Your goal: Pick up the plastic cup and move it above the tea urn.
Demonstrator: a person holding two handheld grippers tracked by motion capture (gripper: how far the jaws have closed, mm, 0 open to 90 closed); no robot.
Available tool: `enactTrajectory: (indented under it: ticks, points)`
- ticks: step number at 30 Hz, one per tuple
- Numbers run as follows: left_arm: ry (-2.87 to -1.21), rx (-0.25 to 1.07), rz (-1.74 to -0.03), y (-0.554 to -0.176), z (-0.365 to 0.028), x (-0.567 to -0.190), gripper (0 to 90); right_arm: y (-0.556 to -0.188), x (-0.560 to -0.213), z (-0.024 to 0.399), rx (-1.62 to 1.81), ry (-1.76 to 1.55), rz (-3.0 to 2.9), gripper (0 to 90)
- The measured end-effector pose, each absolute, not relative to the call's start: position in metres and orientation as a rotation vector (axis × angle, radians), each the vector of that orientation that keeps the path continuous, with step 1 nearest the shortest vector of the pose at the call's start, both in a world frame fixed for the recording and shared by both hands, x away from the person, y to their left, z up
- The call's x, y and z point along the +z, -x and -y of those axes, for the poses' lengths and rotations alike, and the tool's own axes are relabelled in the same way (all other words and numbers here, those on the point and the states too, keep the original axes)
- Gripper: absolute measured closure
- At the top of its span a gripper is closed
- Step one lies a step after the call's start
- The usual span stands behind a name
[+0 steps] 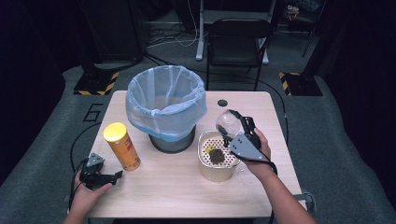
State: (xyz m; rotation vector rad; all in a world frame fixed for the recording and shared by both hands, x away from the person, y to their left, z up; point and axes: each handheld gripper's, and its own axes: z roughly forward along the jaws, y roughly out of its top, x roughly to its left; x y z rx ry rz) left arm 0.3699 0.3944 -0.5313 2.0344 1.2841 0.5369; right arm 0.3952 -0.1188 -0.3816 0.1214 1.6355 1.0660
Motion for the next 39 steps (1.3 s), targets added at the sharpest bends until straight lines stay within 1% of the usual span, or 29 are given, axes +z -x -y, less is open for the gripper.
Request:
enactTrajectory:
  ticks: [4,13,18,25,31,39]
  points:
    - [-2.034,0.538,-1.284,-0.370,-0.394,-0.531,2.0,-0.402,-0.377,0.125,1.351,-0.346,-1.638,33.0]
    - [-2.028,0.542,-1.288,-0.369,-0.394,-0.532,2.4,-0.412,-0.375,0.132,1.685,-0.567,-1.701,33.2]
    - [-2.033,0.540,-1.287,-0.369,-0.394,-0.531,2.4,-0.415,-0.375,0.136,1.810,-0.676,-1.731,33.4]
    - [-2.032,0.541,-1.287,-0.369,-0.394,-0.531,2.4,-0.418,-0.373,0.142,1.942,-0.780,-1.738,33.6]
    - [-2.031,0.540,-1.289,-0.369,-0.394,-0.531,2.4,-0.418,-0.369,0.144,1.930,-0.798,-1.764,33.7]
    - [-2.024,0.543,-1.298,-0.369,-0.393,-0.531,2.4,-0.414,-0.353,0.140,1.892,-0.795,-1.811,33.9]
